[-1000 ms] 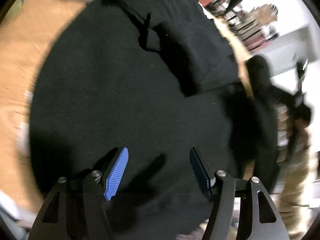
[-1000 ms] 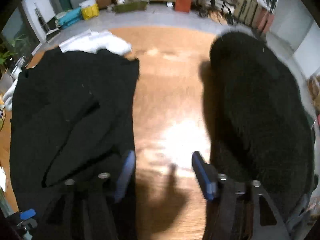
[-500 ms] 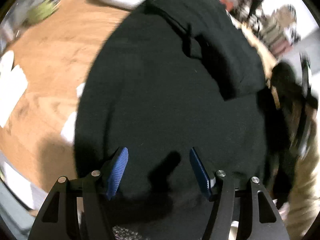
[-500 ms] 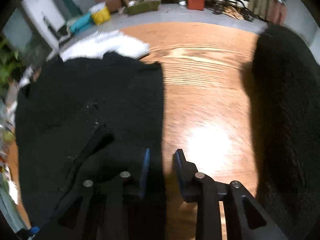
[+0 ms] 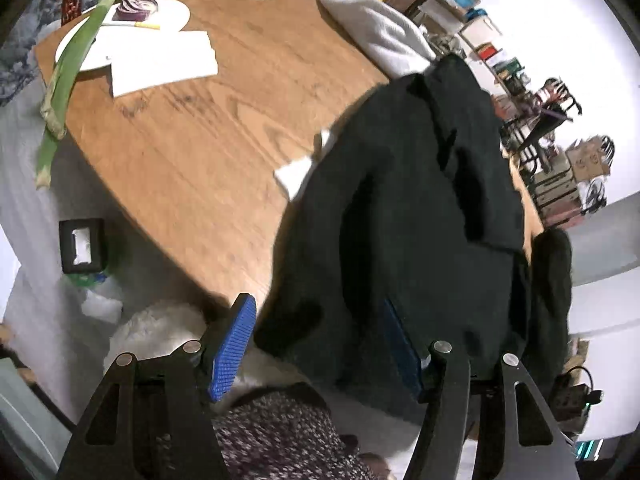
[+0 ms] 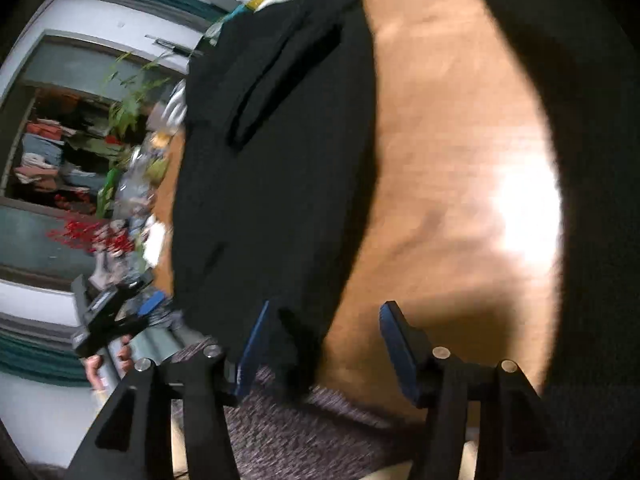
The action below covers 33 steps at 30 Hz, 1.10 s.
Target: Fold clothes
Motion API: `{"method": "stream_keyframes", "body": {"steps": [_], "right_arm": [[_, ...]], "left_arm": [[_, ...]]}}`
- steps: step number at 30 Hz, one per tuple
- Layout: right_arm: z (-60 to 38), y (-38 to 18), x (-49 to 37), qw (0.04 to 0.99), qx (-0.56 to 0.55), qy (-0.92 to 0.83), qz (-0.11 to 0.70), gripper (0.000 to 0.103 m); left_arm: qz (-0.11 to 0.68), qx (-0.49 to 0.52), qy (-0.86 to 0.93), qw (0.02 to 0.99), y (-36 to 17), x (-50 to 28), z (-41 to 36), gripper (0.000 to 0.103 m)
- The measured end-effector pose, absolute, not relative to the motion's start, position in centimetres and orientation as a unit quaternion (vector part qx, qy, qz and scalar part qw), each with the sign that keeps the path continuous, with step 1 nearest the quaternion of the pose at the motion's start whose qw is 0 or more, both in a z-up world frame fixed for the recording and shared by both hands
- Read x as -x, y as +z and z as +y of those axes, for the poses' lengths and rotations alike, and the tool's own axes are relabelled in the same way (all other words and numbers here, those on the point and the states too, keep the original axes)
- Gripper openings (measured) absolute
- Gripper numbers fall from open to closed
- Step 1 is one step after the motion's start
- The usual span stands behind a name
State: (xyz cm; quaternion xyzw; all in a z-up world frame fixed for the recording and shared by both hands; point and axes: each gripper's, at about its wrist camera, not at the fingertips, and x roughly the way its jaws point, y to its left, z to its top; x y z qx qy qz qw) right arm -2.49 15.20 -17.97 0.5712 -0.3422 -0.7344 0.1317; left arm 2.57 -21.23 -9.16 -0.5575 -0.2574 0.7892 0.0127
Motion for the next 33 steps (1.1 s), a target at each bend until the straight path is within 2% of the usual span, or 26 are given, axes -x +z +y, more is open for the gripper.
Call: {"method": "stream_keyframes", "body": {"steps": [9,12,14,15,17,19,21,22,23,26,27,30,33], "right_arm": [[10.2,-18.4,2.6,0.134,-0.605,-0.725,-0.299,0.062],[9.6,-18.2,2.8,0.117,-0.611,-0.732,-0.278,0.06],[9.6,-17.8,2.8,0.114,-0.613,-0.736,-0.263,0.061],[9.6,-17.6,2.7,0.112,-0.614,-0.739,-0.253,0.061],[8.5,-17.3,2.7,0.11,-0.613,-0.749,-0.226,0.07],[7.4,-17.0,2.8,0.111,-0.609,-0.757,-0.208,0.072],[6.6,-17.0,2.9,0.119,-0.606,-0.76,-0.204,0.072],[6.4,-17.0,3.0,0.121,-0.604,-0.761,-0.202,0.069],[6.3,-17.1,3.1,0.123,-0.602,-0.761,-0.209,0.051],[7.1,-18.3,3.4,0.139,-0.6,-0.741,-0.269,0.016],[7.2,-18.6,3.4,0.14,-0.599,-0.738,-0.276,0.012],[7.6,-18.8,3.0,0.141,-0.598,-0.737,-0.282,0.011],[7.7,-17.7,2.5,0.145,-0.589,-0.748,-0.27,0.01]], "left_arm": [[-0.277,0.588,0.76,-0.017,-12.3,-2.7,-20.8,0.065],[-0.277,0.59,0.758,-0.03,-12.8,-2.5,-20.6,0.051],[-0.276,0.586,0.761,-0.034,-12.9,-2.6,-20.6,0.048],[-0.279,0.582,0.763,-0.034,-12.9,-2.8,-20.6,0.045],[-0.286,0.577,0.764,-0.031,-12.8,-3.2,-20.7,0.04],[-0.283,0.573,0.769,-0.03,-12.5,-3.6,-20.6,0.028],[-0.285,0.564,0.774,-0.026,-12.3,-4.0,-20.6,0.021],[-0.287,0.56,0.777,-0.025,-12.1,-4.1,-20.6,0.02],[-0.288,0.556,0.78,-0.023,-12.0,-4.3,-20.6,0.019],[-0.309,0.535,0.787,-0.002,-11.6,-4.7,-21.1,0.016],[-0.314,0.529,0.789,0.005,-11.6,-4.8,-21.2,0.011],[-0.331,0.518,0.788,0.03,-11.7,-4.7,-21.8,0.006],[-0.33,0.505,0.796,0.041,-10.7,-4.7,-21.7,0.004]]}}
